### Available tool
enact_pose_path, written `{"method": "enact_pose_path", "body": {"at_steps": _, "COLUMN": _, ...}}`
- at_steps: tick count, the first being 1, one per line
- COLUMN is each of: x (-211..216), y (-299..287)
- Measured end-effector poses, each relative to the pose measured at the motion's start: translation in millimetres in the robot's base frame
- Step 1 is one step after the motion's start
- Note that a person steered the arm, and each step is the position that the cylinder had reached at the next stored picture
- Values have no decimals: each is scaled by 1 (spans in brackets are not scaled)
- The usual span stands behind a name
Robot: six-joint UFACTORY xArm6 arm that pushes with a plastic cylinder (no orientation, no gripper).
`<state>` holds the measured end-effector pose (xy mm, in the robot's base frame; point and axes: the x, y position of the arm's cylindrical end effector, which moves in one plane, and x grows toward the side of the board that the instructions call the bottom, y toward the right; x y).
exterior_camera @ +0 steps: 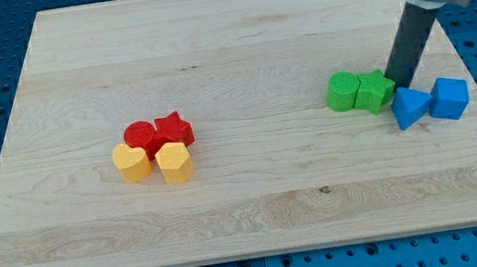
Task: Separate the green circle from the green star
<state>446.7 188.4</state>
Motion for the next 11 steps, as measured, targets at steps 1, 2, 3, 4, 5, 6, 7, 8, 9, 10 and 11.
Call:
{"method": "enact_pose_path", "body": {"at_steps": 1, "x": 0, "y": -61}}
{"method": "enact_pose_path", "body": {"at_steps": 2, "x": 0, "y": -125}}
{"method": "enact_pose_path", "body": {"at_steps": 3, "x": -1, "y": -129}}
{"method": "enact_pose_path", "body": {"at_steps": 4, "x": 1, "y": -100}}
{"method": "enact_pose_path", "body": {"at_steps": 5, "x": 40, "y": -90}}
{"method": "enact_pose_path", "body": {"at_steps": 6, "x": 66, "y": -116}}
{"method": "enact_pose_path", "body": {"at_steps": 7, "x": 58, "y": -170}}
{"method": "enact_pose_path", "body": {"at_steps": 8, "x": 13, "y": -205}}
{"method": "enact_pose_path", "body": {"at_steps": 9, "x": 8, "y": -207}}
{"method": "enact_pose_path", "body": {"at_steps": 10, "x": 40, "y": -192}}
{"method": "enact_pose_path", "body": {"at_steps": 11, "x": 67, "y": -156}}
